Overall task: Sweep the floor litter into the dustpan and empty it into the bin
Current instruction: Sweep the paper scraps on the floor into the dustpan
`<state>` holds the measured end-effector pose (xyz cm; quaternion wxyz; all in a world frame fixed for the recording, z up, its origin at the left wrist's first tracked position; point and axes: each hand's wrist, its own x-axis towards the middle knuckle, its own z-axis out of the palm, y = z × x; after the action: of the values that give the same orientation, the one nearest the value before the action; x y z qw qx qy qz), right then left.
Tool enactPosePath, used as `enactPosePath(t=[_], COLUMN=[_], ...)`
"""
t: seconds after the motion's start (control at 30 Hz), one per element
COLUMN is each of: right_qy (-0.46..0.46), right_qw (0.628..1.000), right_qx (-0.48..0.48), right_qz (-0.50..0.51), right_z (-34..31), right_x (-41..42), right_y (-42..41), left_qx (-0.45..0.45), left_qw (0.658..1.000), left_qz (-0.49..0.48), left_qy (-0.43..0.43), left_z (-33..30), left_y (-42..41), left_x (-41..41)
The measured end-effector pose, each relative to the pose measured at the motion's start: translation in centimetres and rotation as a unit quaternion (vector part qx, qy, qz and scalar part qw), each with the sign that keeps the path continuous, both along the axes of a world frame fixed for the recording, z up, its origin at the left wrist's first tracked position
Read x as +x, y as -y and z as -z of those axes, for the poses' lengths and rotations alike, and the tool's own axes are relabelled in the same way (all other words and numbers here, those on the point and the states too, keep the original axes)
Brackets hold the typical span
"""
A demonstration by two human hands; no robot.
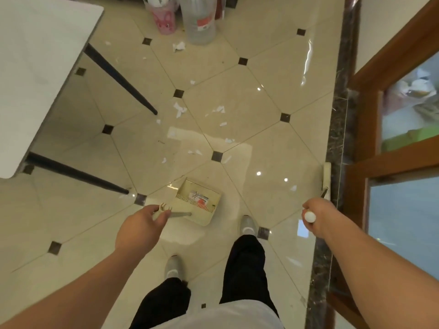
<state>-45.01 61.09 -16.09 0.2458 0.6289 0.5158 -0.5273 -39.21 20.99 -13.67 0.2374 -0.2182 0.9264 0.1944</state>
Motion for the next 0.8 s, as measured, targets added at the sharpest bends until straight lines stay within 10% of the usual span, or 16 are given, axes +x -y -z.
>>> enactPosePath(t=[0.43, 0.63, 0.8], right_qy=[0.024, -0.050, -0.050], right_qw=[0.956, 0.950, 0.874], right_qx=[-0.169, -0.130, -0.041], right_qz=[-0.238, -0.281, -0.481], right_z=[-1.3, -3.5, 0.9], right_x=[-3.5, -10.1, -15.6], right_y=[7.1, 7.4, 9.0], left_qx=[-0.055, -0.040, -0.040], left_qw=[0.998, 0.995, 0.991], left_qz=[-0.014, -0.095, -0.125], left_qy=[0.019, -0.002, -0.006], left_z=[-0.3, -1.6, -1.0], left_y=[-9.7, -7.9, -6.3], left_x=[-4.2, -2.0, 0.0])
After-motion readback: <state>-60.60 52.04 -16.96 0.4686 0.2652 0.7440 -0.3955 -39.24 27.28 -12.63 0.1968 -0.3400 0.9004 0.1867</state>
